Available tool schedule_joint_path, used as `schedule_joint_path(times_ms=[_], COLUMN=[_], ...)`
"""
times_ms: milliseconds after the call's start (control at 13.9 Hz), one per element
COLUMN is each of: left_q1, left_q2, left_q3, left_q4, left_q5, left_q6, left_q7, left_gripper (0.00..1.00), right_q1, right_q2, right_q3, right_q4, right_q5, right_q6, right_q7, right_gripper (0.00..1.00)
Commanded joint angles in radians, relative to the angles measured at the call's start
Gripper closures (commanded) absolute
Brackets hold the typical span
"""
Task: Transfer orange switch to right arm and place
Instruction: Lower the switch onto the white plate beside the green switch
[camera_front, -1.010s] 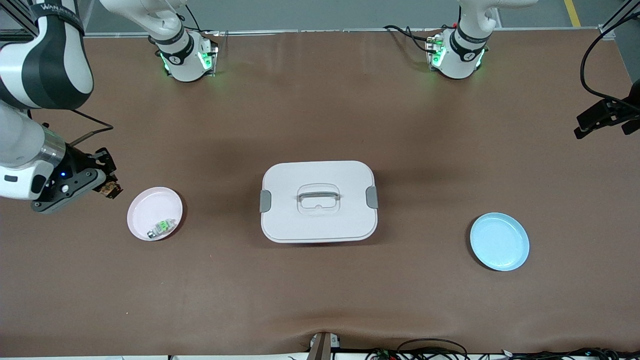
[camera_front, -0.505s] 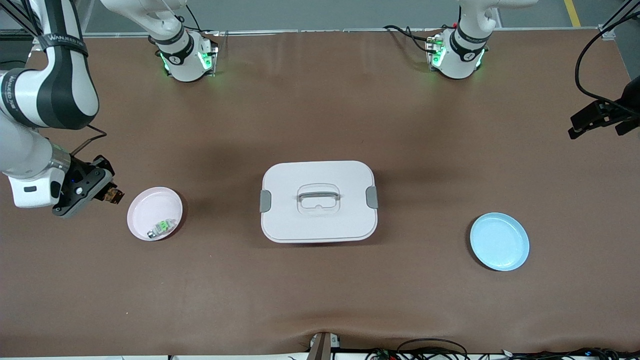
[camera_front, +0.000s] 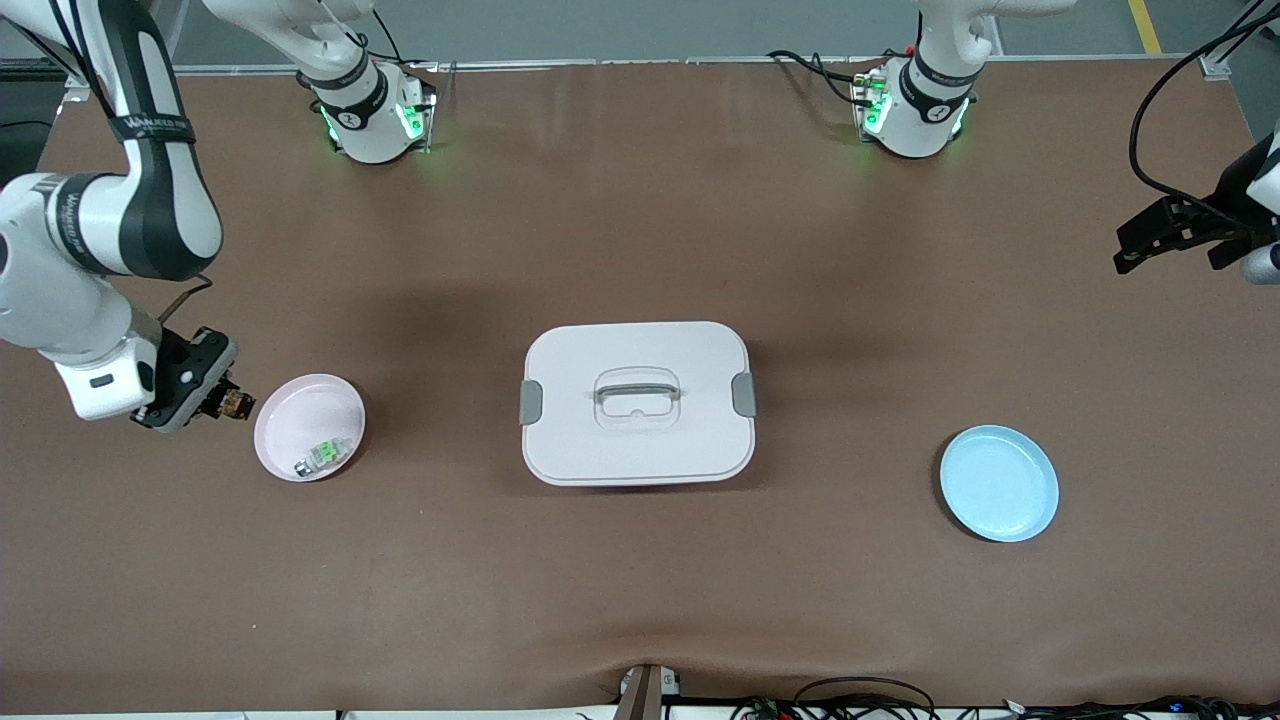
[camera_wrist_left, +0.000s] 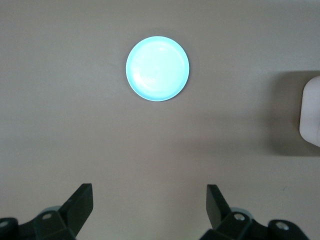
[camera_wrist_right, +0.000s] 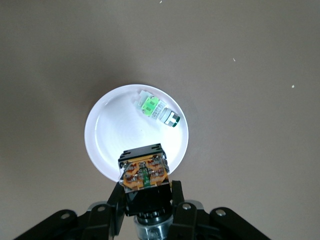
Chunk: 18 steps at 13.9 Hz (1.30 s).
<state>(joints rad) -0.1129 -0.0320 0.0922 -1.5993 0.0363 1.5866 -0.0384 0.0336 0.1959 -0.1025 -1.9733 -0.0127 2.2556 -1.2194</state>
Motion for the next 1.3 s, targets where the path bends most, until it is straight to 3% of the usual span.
schedule_joint_path(times_ms=[0,433,722,1227], left_q1=[-0.007,-0.01,-0.011,-0.008], left_q2=[-0.019,-0.009,-0.009,0.009], left_q3=[-0.002,-0.005,-0.012,-0.032], left_q4=[-0.005,-0.004,-0.004,-0.005], left_q5=[-0.007,-0.004,-0.004,-0.003], left_q6=[-0.002,0.001,0.016,0.021], left_q7=[0.002,0.003,0.005,0.006], left_gripper=[0.0,0.0,0.0,0.0], right_q1=[-0.017,-0.018,-0.023,-0.063], right_q2=[-0.009,0.066,0.091,0.174], right_q3=[0.017,0.015,0.015,0.014], right_q4=[-0.073,-0.11,-0.167,-0.151], right_q5=[0.0,0.154,0.154,0.154], right_q6=[0.108,0.163,0.266,0.289], right_q7=[-0.07,-0.259,-0.273,-0.37], right_gripper=[1.0,1.0,1.0,1.0])
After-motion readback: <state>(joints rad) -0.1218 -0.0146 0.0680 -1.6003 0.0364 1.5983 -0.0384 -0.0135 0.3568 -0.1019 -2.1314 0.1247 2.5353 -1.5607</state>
